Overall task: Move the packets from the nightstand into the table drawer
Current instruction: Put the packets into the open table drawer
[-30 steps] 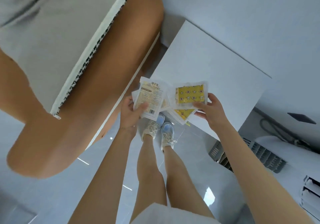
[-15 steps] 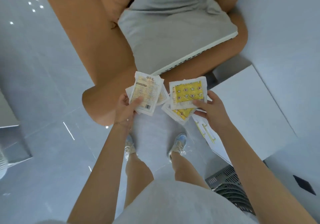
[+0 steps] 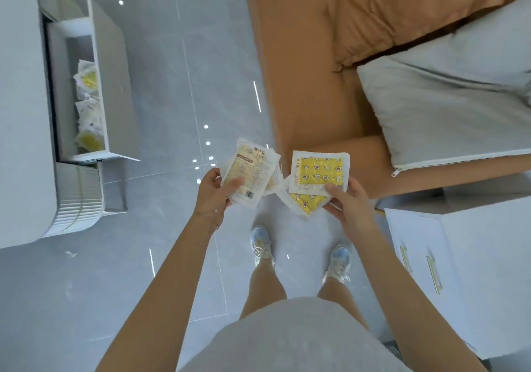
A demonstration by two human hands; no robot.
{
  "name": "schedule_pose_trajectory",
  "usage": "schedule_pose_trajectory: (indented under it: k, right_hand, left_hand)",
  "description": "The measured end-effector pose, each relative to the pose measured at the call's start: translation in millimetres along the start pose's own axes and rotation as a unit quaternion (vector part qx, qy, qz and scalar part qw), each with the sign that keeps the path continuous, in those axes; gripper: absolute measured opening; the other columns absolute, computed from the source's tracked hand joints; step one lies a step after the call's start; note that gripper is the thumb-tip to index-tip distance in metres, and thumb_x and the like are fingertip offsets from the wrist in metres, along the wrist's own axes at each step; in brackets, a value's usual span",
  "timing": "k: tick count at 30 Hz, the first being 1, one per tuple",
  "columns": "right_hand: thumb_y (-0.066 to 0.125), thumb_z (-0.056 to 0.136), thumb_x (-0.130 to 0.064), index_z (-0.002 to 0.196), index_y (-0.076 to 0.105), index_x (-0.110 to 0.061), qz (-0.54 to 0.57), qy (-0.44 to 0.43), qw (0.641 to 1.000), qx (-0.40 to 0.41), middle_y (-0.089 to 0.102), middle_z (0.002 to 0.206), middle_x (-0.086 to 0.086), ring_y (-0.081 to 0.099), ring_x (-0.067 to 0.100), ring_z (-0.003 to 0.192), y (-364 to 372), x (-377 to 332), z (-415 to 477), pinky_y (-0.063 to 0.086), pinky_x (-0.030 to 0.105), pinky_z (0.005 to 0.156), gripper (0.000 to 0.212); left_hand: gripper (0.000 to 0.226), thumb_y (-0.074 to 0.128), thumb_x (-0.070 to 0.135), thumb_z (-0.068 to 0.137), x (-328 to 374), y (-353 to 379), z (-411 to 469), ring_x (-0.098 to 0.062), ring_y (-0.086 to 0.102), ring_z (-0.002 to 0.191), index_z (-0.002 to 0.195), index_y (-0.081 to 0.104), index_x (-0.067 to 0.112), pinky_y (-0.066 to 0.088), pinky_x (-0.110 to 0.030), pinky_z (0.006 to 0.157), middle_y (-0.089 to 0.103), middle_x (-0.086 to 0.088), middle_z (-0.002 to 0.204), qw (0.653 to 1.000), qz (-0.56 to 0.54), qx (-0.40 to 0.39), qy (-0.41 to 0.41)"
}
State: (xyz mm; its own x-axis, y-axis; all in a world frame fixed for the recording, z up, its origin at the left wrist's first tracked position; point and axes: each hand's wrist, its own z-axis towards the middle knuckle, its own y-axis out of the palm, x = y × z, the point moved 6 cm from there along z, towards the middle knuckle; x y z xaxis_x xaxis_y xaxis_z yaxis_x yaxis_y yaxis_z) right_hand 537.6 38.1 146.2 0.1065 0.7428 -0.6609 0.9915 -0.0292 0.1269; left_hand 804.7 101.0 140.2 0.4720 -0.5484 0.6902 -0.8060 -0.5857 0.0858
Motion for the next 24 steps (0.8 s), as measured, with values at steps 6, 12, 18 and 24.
schedule_pose_trajectory:
  k: [6,12,18,24]
  right_hand:
    - [0.064,0.087,-0.002,0.099,0.060,-0.013,-0.031,0.012,0.999,-0.028,0.075,0.085,0.004,0.067,0.027,0.079,103,-2,8,0.051,0.041,0.078,0.016]
    - [0.062,0.088,0.000,0.108,0.058,-0.009,-0.070,0.001,0.995,-0.071,0.071,0.106,0.008,0.073,0.022,0.088,179,-21,32,0.060,0.031,0.070,0.023]
    - [0.065,0.086,-0.002,0.108,0.059,-0.012,-0.104,0.008,0.991,-0.086,0.070,0.110,0.011,0.071,0.026,0.094,248,-45,80,0.058,0.031,0.070,0.025]
    - [0.066,0.086,-0.004,0.109,0.059,-0.013,-0.173,0.011,0.976,-0.131,0.071,0.104,0.007,0.072,0.023,0.090,335,-88,135,0.057,0.028,0.068,0.026]
  left_hand:
    - [0.022,0.067,-0.002,0.082,32,-82,18,-0.016,0.070,0.078,0.092,0.054,0.013,0.058,-0.030,0.069,0.068,-0.003,0.094,0.998,-0.031,0.045,0.011]
    - [0.019,0.067,0.001,0.083,50,-124,45,-0.021,0.068,0.083,0.094,0.055,0.010,0.058,-0.027,0.063,0.068,-0.005,0.095,0.994,-0.080,0.068,-0.003]
    - [0.022,0.066,0.002,0.084,84,-160,92,-0.018,0.070,0.082,0.102,0.055,0.007,0.059,-0.031,0.069,0.069,-0.005,0.098,0.984,-0.145,0.099,-0.003]
    - [0.033,0.067,0.001,0.082,139,-194,145,-0.023,0.068,0.088,0.113,0.054,0.003,0.057,-0.028,0.062,0.068,-0.008,0.103,0.971,-0.189,0.148,0.007]
